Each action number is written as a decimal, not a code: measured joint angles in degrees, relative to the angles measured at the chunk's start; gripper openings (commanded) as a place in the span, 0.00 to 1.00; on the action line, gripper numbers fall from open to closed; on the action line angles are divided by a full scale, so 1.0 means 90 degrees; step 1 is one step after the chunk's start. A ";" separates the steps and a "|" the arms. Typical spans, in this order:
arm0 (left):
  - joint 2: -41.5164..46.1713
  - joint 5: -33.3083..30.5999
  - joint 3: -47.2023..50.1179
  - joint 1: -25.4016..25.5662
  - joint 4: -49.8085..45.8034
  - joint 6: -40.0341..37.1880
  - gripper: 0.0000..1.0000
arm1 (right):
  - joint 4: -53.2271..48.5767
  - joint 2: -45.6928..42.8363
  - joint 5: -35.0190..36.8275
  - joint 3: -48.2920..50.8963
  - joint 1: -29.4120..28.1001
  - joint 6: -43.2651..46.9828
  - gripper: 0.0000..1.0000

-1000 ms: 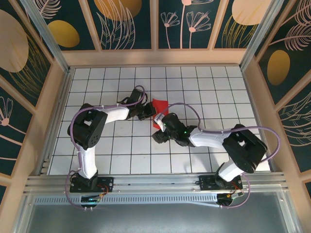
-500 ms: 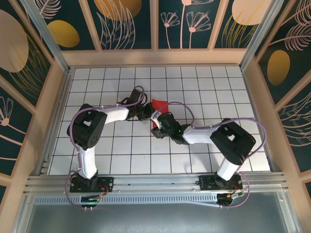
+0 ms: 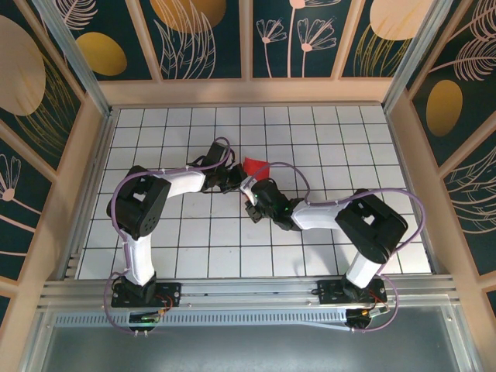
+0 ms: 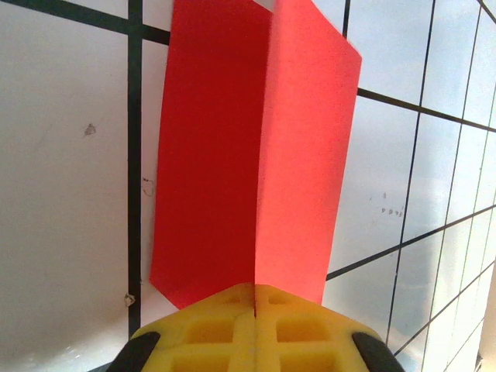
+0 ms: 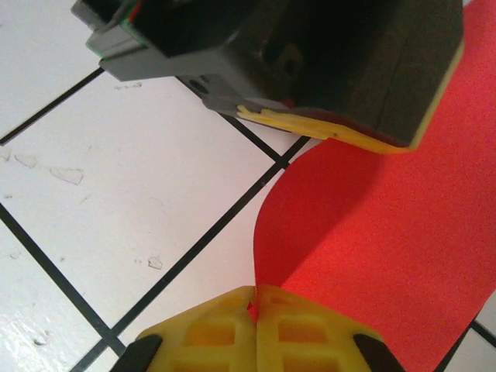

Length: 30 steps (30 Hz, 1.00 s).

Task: Fold a paper plane with a square sheet of paper (fold left side to right side)
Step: Third fold the triangle at the center of the table.

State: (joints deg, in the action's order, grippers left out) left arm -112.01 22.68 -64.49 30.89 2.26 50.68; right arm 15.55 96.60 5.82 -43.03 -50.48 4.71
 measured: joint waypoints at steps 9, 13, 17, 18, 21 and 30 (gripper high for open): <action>0.0168 -0.0223 0.0019 -0.0102 -0.0289 -0.0209 0.34 | -0.0274 -0.0155 -0.0682 0.0002 0.0357 -0.0204 0.00; 0.0597 -0.0364 0.0107 -0.0342 -0.0510 -0.0364 0.37 | -0.0406 -0.0287 -0.1188 0.0002 0.0612 -0.0255 0.00; 0.0979 -0.0430 0.0117 -0.0576 -0.0624 -0.0546 0.29 | -0.0583 -0.0313 -0.1834 0.0002 0.0869 -0.0316 0.00; 0.1003 -0.0435 0.0092 -0.0610 -0.0653 -0.0605 0.26 | -0.0634 -0.0313 -0.1987 0.0002 0.0933 -0.0352 0.00; 0.0947 -0.0393 -0.0119 -0.0629 -0.0843 -0.0828 0.18 | -0.0770 -0.0313 -0.2504 0.0002 0.1139 -0.0420 0.00; 0.0163 -0.0034 -0.0986 -0.0495 -0.0986 -0.1217 0.10 | -0.1064 -0.0272 -0.3461 -0.0053 0.1321 -0.0476 0.00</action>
State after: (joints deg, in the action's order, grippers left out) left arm -110.54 22.37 -73.36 26.44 -6.61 39.72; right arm 5.98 94.15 -25.32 -43.51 -38.59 0.43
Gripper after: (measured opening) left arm 0.110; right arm 0.049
